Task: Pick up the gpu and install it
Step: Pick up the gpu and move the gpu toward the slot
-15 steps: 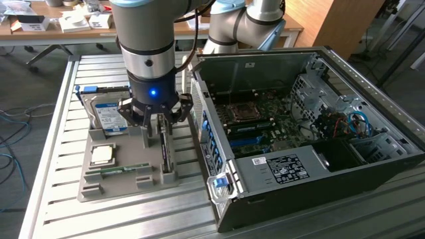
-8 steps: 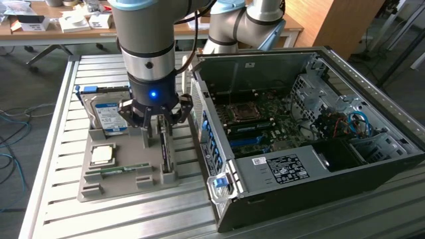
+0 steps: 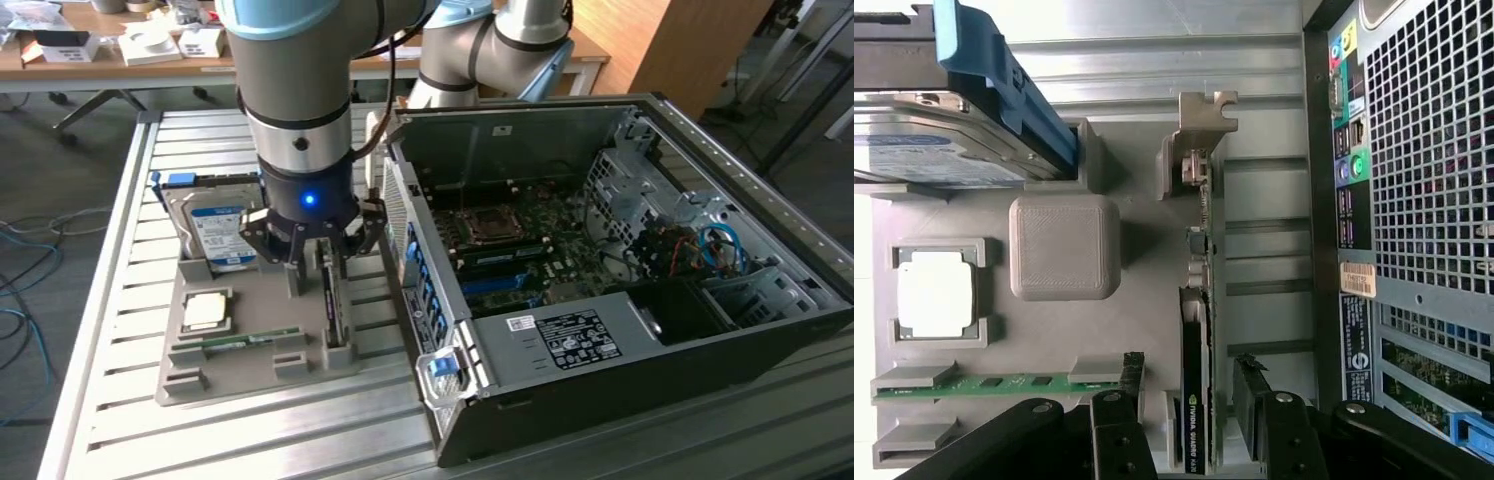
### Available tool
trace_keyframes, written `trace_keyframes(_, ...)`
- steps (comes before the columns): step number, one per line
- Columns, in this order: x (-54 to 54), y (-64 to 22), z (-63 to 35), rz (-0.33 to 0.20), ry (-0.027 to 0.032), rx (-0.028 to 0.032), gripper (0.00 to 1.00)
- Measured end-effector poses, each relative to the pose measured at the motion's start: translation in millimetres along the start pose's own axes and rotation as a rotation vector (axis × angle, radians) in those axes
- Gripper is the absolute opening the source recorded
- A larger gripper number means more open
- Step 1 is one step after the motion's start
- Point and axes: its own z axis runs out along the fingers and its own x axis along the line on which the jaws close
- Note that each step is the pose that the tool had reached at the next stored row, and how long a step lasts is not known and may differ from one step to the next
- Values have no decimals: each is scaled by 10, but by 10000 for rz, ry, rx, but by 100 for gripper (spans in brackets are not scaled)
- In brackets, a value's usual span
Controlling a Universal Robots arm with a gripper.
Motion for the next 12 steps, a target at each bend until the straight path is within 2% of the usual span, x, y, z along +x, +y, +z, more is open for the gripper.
trace_keyframes(5,0,0,2,0,0,1,49)
trace_keyframes(12,2,-5,77,0,-1,-1,49)
